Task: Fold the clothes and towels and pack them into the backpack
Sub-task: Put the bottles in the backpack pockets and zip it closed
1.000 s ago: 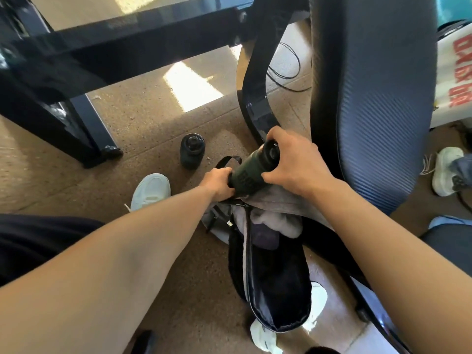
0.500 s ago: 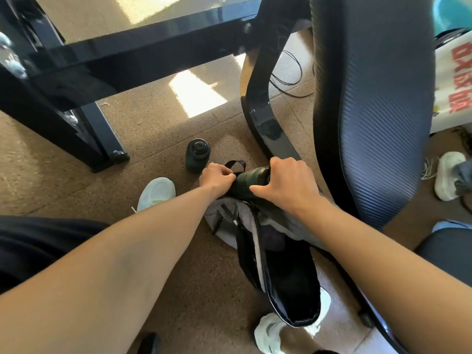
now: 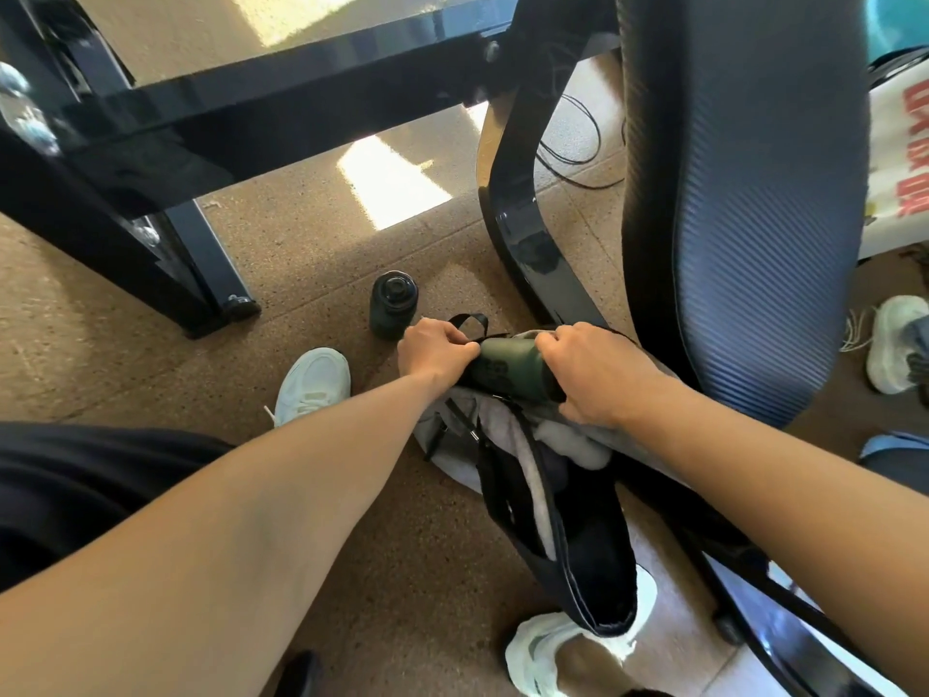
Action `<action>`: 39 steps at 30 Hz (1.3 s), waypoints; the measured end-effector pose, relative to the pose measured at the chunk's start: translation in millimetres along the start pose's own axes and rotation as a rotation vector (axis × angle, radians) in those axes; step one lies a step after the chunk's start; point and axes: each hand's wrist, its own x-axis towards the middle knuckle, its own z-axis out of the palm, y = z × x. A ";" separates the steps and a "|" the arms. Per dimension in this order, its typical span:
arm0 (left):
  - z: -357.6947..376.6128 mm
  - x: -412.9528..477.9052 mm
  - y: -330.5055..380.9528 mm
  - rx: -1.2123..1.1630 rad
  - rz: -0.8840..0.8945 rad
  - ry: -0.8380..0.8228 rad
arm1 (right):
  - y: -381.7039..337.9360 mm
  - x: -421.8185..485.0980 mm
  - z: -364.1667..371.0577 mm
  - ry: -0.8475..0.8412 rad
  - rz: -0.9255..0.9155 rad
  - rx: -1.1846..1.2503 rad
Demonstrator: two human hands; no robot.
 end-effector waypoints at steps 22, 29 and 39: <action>-5.2 -6.2 -14.1 0.165 0.217 0.038 | -27.0 0.5 25.3 0.113 0.229 0.345; -9.4 -0.8 -18.6 0.107 0.298 -0.097 | -38.3 13.4 15.5 0.206 0.326 0.586; -21.6 -0.6 16.1 0.153 0.670 -0.443 | -70.9 -53.7 27.1 0.504 0.452 1.027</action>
